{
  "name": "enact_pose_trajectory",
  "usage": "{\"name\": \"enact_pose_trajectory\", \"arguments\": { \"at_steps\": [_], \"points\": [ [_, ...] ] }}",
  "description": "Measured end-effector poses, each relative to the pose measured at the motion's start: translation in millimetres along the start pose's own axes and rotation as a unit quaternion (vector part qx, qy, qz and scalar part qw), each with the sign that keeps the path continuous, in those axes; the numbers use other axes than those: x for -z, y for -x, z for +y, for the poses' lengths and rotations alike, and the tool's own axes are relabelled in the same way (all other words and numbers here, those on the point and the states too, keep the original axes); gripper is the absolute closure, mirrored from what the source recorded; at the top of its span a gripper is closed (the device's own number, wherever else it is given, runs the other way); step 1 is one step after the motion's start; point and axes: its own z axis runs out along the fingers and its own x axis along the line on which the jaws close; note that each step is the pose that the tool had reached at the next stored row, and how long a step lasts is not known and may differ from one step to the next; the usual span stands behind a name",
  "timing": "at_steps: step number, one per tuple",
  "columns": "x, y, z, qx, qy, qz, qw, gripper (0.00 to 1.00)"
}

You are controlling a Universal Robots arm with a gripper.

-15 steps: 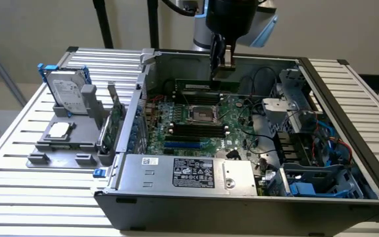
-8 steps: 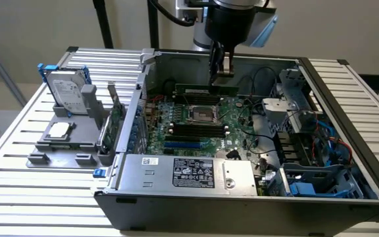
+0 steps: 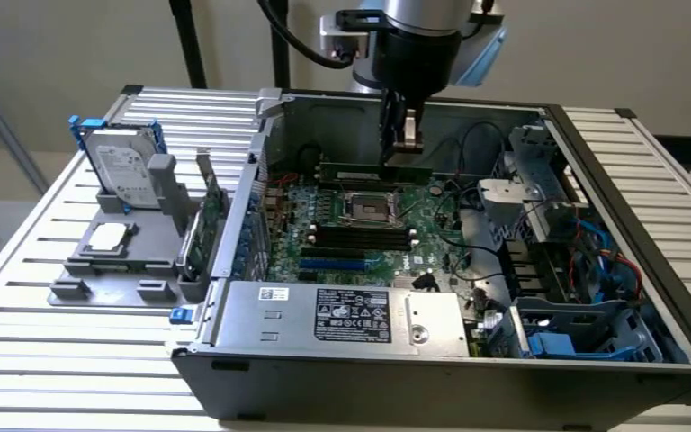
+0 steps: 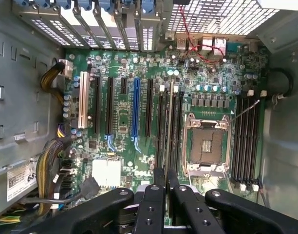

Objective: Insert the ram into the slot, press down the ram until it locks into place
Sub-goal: 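Insert the ram into the slot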

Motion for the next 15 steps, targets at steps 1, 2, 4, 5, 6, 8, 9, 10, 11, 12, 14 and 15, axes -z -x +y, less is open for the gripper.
{"name": "enact_pose_trajectory", "arguments": {
  "at_steps": [1, 2, 4, 5, 6, 8, 9, 10, 11, 12, 14, 15],
  "points": [
    [-1.8, 0.0, 0.0, 0.0, 0.0, 0.0, 1.0, 0.87],
    [-3.6, -0.1, -0.1, 0.0, 0.0, 0.0, 1.0, 0.87],
    [-7.2, -0.1, -0.3, 0.0, 0.0, 0.0, 1.0, 0.87],
    [-9.2, -0.2, -0.3, 0.0, 0.0, 0.0, 1.0, 0.87],
    [-10.9, -0.2, -0.4, 0.0, 0.0, 0.0, 1.0, 0.87],
    [-14.5, -0.3, -0.6, 0.0, 0.0, 0.0001, 1.0, 0.87],
    [-16.3, -0.3, -0.6, 0.0, 0.0, 0.0, 1.0, 0.87],
    [-18.1, -0.3, -0.7, 0.0, 0.0, 0.0, 1.0, 0.87],
    [-20.0, -0.4, -0.8, 0.0, 0.0, 0.0, 1.0, 0.87],
    [-21.8, -0.4, -0.8, 0.0, 0.0, 0.0, 1.0, 0.87],
    [-25.5, -0.4, -0.9, 0.0, 0.0, 0.0, 1.0, 0.87],
    [-27.3, -0.5, -1.0, 0.0, 0.0, 0.0, 1.0, 0.87]
  ]
}}
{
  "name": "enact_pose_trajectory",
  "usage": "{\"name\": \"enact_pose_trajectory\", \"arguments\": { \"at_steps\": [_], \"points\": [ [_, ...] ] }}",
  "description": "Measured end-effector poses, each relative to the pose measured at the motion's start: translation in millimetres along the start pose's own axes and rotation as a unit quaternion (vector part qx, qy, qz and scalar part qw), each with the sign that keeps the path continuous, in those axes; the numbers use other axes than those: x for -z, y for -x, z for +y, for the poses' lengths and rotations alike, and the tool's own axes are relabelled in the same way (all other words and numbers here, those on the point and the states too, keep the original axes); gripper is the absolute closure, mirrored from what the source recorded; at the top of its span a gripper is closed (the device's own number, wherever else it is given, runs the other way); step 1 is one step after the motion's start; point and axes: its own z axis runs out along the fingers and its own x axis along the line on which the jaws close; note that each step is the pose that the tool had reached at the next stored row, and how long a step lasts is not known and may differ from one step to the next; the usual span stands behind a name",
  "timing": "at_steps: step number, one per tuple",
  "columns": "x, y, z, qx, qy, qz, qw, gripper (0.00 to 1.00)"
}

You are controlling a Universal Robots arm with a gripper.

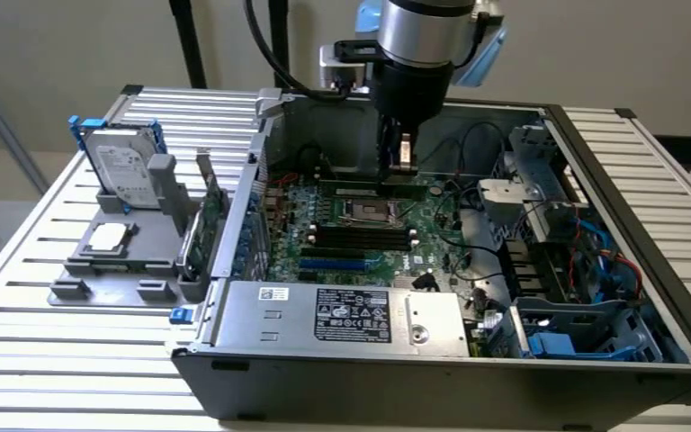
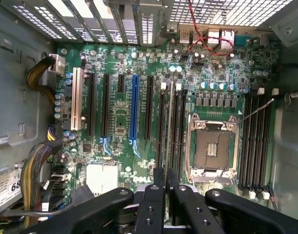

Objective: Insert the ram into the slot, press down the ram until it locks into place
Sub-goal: 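Insert the ram into the slot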

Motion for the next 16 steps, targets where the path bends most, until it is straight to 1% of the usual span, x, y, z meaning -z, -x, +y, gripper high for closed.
{"name": "enact_pose_trajectory", "arguments": {
  "at_steps": [16],
  "points": [
    [-29.0, -0.5, -1.1, 0.0, 0.0, 0.0, 1.0, 0.87]
  ]
}}
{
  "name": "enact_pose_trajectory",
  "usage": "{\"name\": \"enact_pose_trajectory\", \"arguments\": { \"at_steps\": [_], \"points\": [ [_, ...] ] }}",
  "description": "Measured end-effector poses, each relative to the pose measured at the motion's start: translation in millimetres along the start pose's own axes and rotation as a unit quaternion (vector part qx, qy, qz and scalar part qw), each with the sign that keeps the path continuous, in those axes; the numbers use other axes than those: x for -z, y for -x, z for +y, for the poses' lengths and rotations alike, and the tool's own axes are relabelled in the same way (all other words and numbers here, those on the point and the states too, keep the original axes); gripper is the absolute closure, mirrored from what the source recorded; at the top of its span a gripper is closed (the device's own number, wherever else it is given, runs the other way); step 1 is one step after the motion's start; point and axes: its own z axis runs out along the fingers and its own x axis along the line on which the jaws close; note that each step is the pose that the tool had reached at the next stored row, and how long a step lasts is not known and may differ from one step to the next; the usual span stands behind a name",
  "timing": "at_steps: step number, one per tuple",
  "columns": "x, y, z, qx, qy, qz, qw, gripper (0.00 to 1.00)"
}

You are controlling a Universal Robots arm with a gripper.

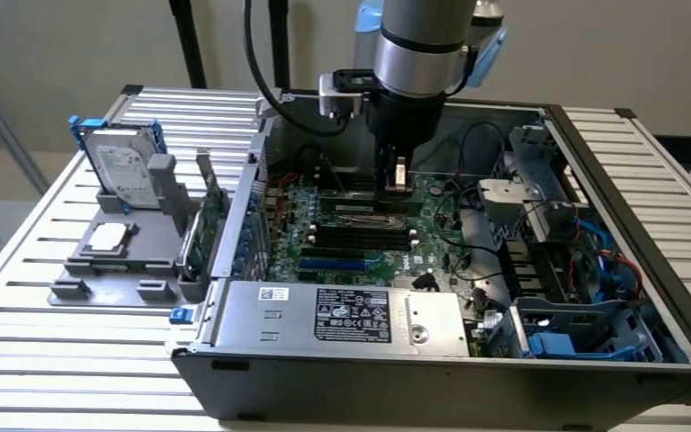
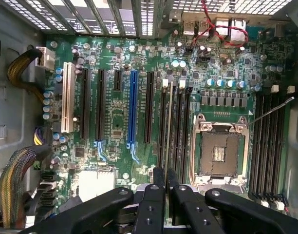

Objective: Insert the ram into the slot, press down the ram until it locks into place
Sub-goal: 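Insert the ram into the slot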

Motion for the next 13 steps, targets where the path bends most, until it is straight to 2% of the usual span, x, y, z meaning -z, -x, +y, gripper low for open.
{"name": "enact_pose_trajectory", "arguments": {
  "at_steps": [9, 13],
  "points": [
    [-16.4, -0.3, -0.6, 0.0, 0.0001, 0.0, 1.0, 0.87],
    [-23.7, -0.4, -0.9, 0.0, 0.0011, -0.0001, 1.0, 0.87]
  ]
}}
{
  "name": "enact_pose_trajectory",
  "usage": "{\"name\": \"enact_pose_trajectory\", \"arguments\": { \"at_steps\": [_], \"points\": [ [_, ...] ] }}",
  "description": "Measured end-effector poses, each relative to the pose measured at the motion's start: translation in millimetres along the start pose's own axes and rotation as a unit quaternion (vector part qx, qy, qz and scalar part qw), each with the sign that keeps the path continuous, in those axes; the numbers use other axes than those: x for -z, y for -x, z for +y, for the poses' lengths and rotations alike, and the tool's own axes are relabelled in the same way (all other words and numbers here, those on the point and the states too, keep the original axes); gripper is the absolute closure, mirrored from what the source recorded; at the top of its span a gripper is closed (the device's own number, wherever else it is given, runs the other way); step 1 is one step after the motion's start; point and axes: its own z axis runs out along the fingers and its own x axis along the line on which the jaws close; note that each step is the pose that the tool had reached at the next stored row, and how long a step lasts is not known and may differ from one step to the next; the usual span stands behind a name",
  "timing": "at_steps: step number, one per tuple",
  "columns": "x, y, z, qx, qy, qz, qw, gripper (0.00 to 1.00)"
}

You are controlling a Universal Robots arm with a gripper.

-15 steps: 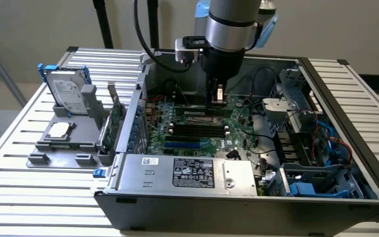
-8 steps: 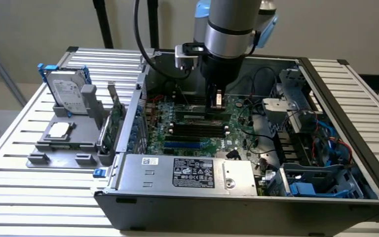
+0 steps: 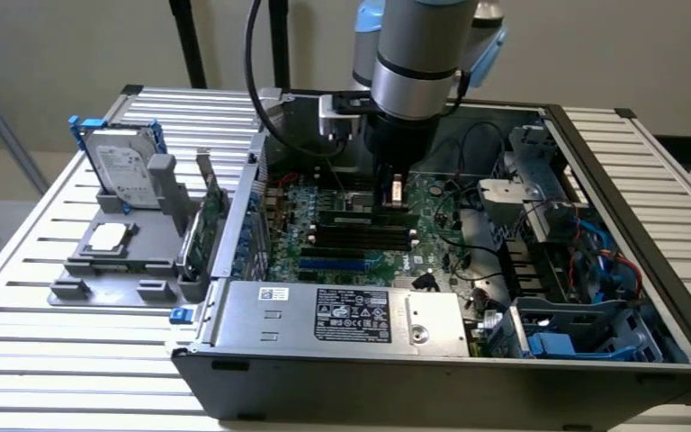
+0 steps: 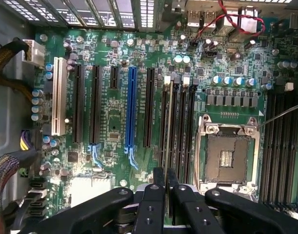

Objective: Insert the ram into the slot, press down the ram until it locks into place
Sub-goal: 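Insert the ram into the slot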

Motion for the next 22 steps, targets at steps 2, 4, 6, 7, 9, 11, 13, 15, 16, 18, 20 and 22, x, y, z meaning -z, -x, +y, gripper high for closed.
{"name": "enact_pose_trajectory", "arguments": {
  "at_steps": [2, 4, 6, 7, 9, 11, 13, 15, 16, 18, 20, 22],
  "points": [
    [-3.3, -0.1, -0.2, 0.0, 0.0013, 0.0001, 1.0, 0.87],
    [-6.3, -0.2, -0.5, 0.0, 0.0031, 0.0, 1.0, 0.87],
    [-8.7, -0.2, -0.8, 0.0, 0.0059, -0.0002, 1.0, 0.87],
    [-9.6, -0.2, -0.9, 0.0, 0.007, -0.0001, 1.0, 0.87],
    [-10.7, -0.2, -1.0, 0.0, 0.0073, -0.0001, 1.0, 0.87],
    [-11.7, -0.2, -1.1, 0.0, 0.0073, -0.0001, 1.0, 0.87],
    [-13.5, -0.2, -1.2, 0.0, 0.0073, -0.0001, 1.0, 0.87],
    [-15.9, -0.1, -1.4, 0.0, 0.0073, -0.0002, 1.0, 0.87],
    [-17.1, 0.0, -1.5, 0.0, 0.0073, -0.0001, 1.0, 0.87],
    [-18.9, 0.1, -1.6, 0.0, 0.0074, -0.0001, 1.0, 0.87],
    [-20.1, 0.2, -1.9, 0.0, 0.0074, -0.0001, 1.0, 0.87],
    [-21.3, 0.3, -2.0, 0.0, 0.0074, -0.0001, 1.0, 0.87]
  ]
}}
